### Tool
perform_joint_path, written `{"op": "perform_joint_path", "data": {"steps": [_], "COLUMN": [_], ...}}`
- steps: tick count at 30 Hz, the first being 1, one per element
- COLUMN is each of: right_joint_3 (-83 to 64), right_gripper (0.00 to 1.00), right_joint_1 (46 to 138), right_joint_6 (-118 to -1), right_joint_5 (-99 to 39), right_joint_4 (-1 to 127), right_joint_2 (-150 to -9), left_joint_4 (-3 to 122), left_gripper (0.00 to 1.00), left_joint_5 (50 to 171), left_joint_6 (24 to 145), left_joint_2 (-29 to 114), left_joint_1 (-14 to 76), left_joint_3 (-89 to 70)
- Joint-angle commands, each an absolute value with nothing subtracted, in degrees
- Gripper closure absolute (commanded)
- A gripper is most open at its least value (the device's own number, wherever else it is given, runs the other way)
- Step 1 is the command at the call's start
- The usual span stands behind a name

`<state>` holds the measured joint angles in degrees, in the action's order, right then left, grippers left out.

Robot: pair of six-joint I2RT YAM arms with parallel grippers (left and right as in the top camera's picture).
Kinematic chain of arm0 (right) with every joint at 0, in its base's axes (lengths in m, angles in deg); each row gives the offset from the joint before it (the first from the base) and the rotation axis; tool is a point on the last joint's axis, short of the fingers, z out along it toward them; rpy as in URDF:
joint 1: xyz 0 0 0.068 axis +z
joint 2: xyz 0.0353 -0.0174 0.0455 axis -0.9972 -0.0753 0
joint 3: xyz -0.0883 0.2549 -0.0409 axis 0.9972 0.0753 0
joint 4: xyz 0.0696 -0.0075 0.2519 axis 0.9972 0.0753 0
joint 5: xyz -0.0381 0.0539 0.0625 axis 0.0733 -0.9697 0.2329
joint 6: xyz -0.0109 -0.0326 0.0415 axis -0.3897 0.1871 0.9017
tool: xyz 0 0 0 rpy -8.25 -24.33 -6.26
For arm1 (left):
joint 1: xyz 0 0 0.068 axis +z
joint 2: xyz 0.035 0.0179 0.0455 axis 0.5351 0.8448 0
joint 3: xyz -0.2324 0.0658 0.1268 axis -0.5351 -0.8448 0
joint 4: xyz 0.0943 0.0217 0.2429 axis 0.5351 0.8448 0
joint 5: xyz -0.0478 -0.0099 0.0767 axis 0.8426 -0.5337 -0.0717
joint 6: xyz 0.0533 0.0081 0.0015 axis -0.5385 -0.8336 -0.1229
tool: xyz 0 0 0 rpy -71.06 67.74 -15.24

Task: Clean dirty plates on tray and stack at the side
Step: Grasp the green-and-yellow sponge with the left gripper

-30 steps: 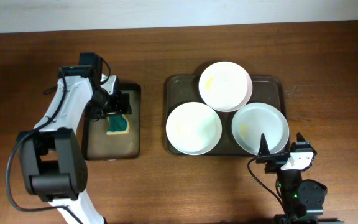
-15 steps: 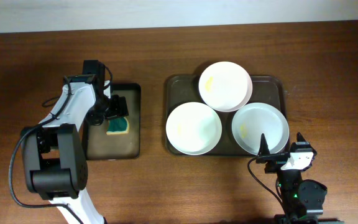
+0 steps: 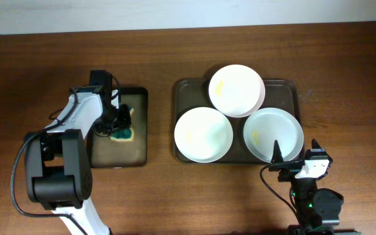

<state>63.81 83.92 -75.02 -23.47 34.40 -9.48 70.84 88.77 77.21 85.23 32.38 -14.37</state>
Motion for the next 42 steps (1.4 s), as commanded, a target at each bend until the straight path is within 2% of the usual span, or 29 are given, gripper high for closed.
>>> {"op": "perform_joint_path", "data": {"steps": [1, 4, 5, 6, 7, 16, 17, 18, 20, 22, 23, 24, 26, 27, 28, 29, 38, 39, 40, 42], "right_joint_3": [64.12, 64.12, 64.12, 64.12, 64.12, 64.12, 64.12, 64.12, 64.12, 64.12, 64.12, 64.12, 64.12, 64.12, 64.12, 64.12, 64.12, 64.12, 64.12, 64.12], "right_gripper": [0.02, 0.02, 0.01, 0.02, 0.02, 0.02, 0.02, 0.02, 0.02, 0.02, 0.02, 0.02, 0.02, 0.02, 0.02, 0.02, 0.02, 0.02, 0.02, 0.02], "right_joint_1": [84.16, 84.16, 84.16, 84.16, 84.16, 84.16, 84.16, 84.16, 84.16, 84.16, 84.16, 84.16, 84.16, 84.16, 84.16, 84.16, 84.16, 84.16, 84.16, 84.16], "right_joint_6": [-74.80, -74.80, -74.80, -74.80, -74.80, -74.80, -74.80, -74.80, -74.80, -74.80, -74.80, -74.80, -74.80, -74.80, -74.80, -74.80, -74.80, -74.80, -74.80, -74.80], "right_joint_5": [-23.21, -23.21, -23.21, -23.21, -23.21, -23.21, -23.21, -23.21, -23.21, -23.21, -23.21, -23.21, -23.21, -23.21, -23.21, -23.21, -23.21, -23.21, -23.21, -23.21], "right_joint_4": [34.66, 34.68, 34.66, 34.66, 34.66, 34.66, 34.68, 34.66, 34.66, 34.66, 34.66, 34.66, 34.66, 34.66, 34.66, 34.66, 34.66, 34.66, 34.66, 34.66], "right_joint_2": [-9.22, -9.22, -9.22, -9.22, -9.22, -9.22, -9.22, -9.22, -9.22, -9.22, -9.22, -9.22, -9.22, -9.22, -9.22, -9.22, -9.22, -9.22, -9.22, -9.22], "left_joint_4": [70.93, 70.93, 70.91, 70.58, 69.79, 61.97, 61.68, 61.47, 61.36, 61.36, 61.33, 61.33, 61.33, 61.36, 61.44, 61.88, 71.37, 71.91, 72.44, 73.03], "left_gripper": [1.00, 1.00, 0.86, 0.41, 0.01, 0.00, 0.03, 0.16, 0.55, 0.74, 0.89, 1.00, 1.00, 0.92, 0.59, 0.01, 0.01, 0.04, 0.14, 0.61], "left_joint_5": [88.00, 87.83, 87.80, 87.78, 87.78, 87.63, 87.63, 87.63, 87.63, 87.61, 87.59, 87.59, 87.59, 87.59, 87.61, 87.63, 87.65, 87.65, 87.65, 87.63], "left_joint_6": [76.86, 76.86, 76.86, 76.86, 76.86, 76.86, 76.86, 76.86, 76.86, 76.86, 76.86, 76.86, 76.86, 76.86, 76.86, 76.86, 76.86, 76.88, 76.86, 76.86], "left_joint_2": [85.84, 85.84, 85.84, 85.84, 85.84, 85.84, 85.84, 85.84, 85.84, 85.84, 85.84, 85.84, 85.84, 85.84, 85.84, 85.84, 85.84, 85.84, 85.84, 85.84], "left_joint_1": [32.54, 32.54, 32.54, 32.54, 32.54, 32.54, 32.54, 32.54, 32.51, 32.54, 32.54, 32.54, 32.54, 32.54, 32.54, 32.54, 32.40, 32.40, 32.40, 32.49], "left_joint_3": [-15.53, -14.87, -14.70, -14.61, -14.61, -14.61, -14.61, -14.61, -14.61, -14.61, -14.61, -14.61, -14.61, -14.61, -14.61, -14.61, -14.61, -14.61, -14.61, -14.61]}}
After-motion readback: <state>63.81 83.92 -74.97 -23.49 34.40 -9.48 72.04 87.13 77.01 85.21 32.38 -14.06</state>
